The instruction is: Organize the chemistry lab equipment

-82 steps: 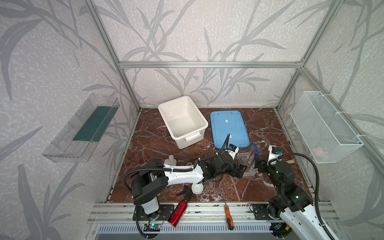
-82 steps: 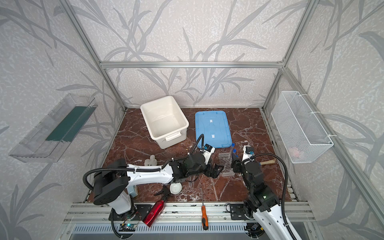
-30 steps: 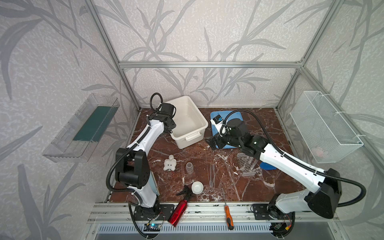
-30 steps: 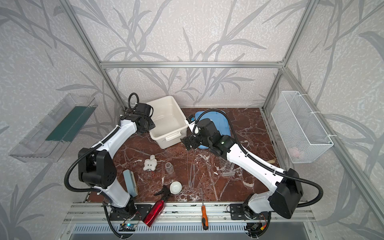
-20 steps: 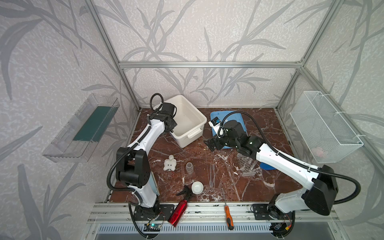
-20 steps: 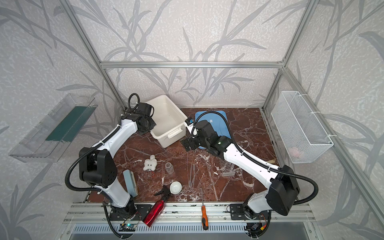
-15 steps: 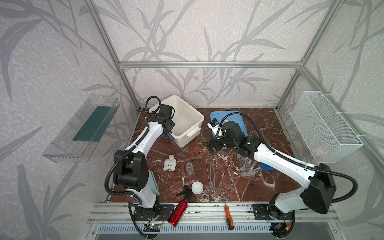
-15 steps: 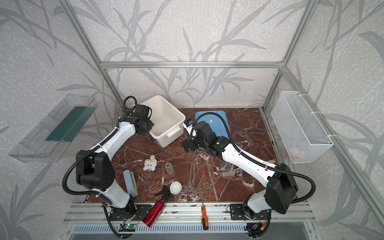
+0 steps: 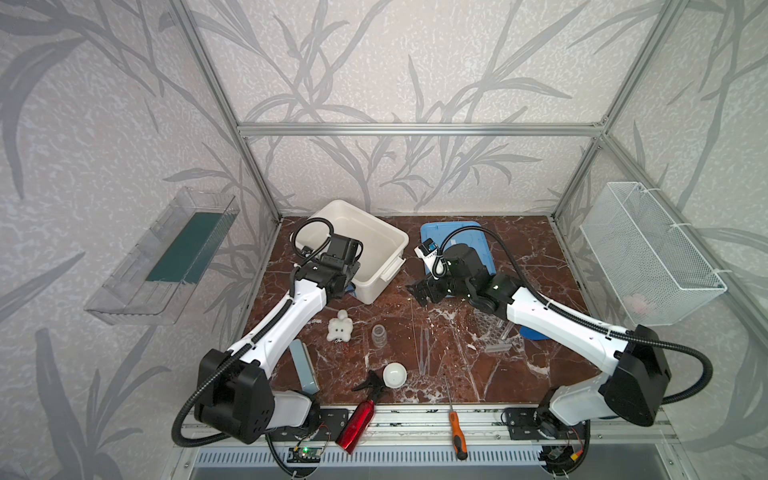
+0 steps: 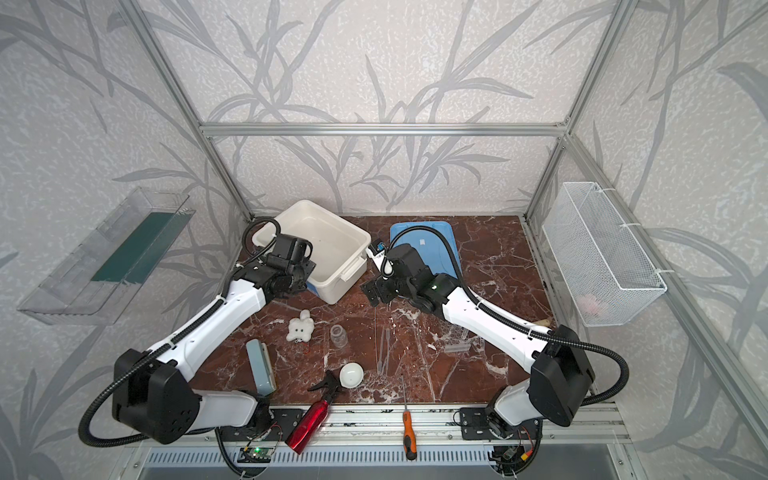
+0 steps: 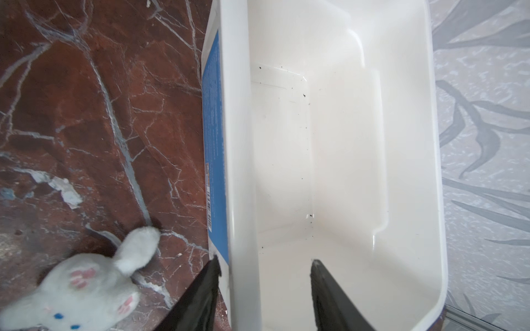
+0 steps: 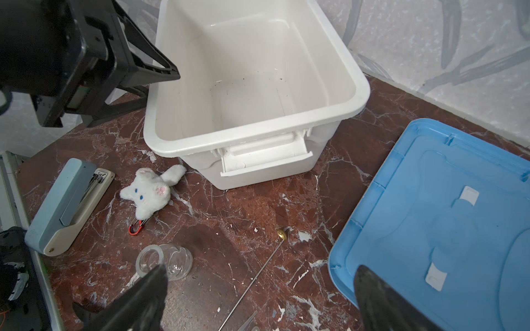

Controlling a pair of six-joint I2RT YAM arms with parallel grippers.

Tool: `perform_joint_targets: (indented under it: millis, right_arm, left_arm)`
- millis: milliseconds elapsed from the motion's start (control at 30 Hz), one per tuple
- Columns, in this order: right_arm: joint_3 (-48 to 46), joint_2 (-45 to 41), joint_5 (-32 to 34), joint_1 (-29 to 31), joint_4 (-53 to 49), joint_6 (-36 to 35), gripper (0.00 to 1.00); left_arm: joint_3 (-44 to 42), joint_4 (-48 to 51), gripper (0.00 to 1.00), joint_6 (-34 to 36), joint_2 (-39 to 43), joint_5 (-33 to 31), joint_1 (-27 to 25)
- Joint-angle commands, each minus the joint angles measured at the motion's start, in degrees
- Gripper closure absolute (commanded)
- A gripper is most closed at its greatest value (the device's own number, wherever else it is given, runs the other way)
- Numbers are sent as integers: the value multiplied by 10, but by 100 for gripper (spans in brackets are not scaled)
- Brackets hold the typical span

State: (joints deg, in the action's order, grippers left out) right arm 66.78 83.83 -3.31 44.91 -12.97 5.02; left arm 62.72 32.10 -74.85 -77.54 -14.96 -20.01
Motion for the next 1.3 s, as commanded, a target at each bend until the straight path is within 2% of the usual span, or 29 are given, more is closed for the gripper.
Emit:
perform_joint_targets:
  millis: [0,267,500,800,1100,1233,1267]
  right_arm:
    - [-9,-18,13,4,17,-2,1]
    - [-25,-33,29,4,33,-1,1]
    - [-66,-73,75,4,76,3,1]
    - [-91,-98,123,4,86,0,1]
    - [-101,-111,173,3,77,9,1]
    - [-106,-119,180,2,76,11,1]
    - [-107,-121,181,2,77,11,1]
  left_arm:
    - [-1,-19,46,-36,-5,-7,-20]
    - [31,-46,46,-56,-37,10,-84]
    - [57,-90,46,-75,-90,25,-129]
    - [120,-122,46,-83,-168,46,-150]
    - [181,-141,46,-85,-242,101,-159]
    - [175,-138,38,-84,-228,73,-163]
    - [171,-143,33,-81,-223,69,-163]
